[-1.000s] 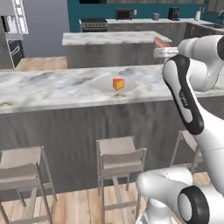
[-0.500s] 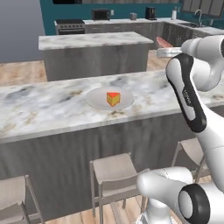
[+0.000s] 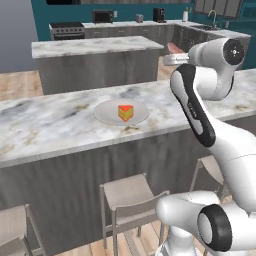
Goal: Take the cheese, steak, and tomato from the fridge and place them on the plate on the dining counter to create an appetizer plate.
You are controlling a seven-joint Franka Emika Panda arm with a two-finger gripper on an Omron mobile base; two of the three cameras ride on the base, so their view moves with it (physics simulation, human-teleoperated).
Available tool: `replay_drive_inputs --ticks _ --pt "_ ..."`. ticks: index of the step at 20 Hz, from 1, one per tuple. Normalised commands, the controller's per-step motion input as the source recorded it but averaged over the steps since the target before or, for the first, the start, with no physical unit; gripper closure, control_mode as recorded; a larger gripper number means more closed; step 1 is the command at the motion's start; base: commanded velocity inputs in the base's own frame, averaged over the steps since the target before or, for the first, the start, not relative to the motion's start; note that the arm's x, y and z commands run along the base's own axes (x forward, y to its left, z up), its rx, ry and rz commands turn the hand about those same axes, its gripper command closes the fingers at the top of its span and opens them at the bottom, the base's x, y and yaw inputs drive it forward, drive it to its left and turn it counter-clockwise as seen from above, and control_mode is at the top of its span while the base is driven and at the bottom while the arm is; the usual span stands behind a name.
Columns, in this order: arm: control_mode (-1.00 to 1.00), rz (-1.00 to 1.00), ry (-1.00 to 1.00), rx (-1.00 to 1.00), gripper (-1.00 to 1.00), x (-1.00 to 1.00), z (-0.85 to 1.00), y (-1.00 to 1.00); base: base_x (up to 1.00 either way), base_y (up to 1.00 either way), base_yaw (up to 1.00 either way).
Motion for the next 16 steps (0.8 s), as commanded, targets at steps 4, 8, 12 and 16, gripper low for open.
replay_drive_inputs --ticks 4,8,12,16 --pt "-1.0 0.01 0.28 0.0 1.0 0.61 -0.06 0.32 0.0 0.0 0.0" --pt "-1.0 0.08 0.33 0.0 1.0 0.62 -0.18 0.32 0.0 0.0 0.0" --pt "-1.0 0.11 0.35 0.0 1.0 0.5 -0.28 0.18 0.0 0.0 0.0" --pt "-1.0 0.11 0.28 0.0 1.0 0.29 -0.34 0.08 0.0 0.0 0.0"
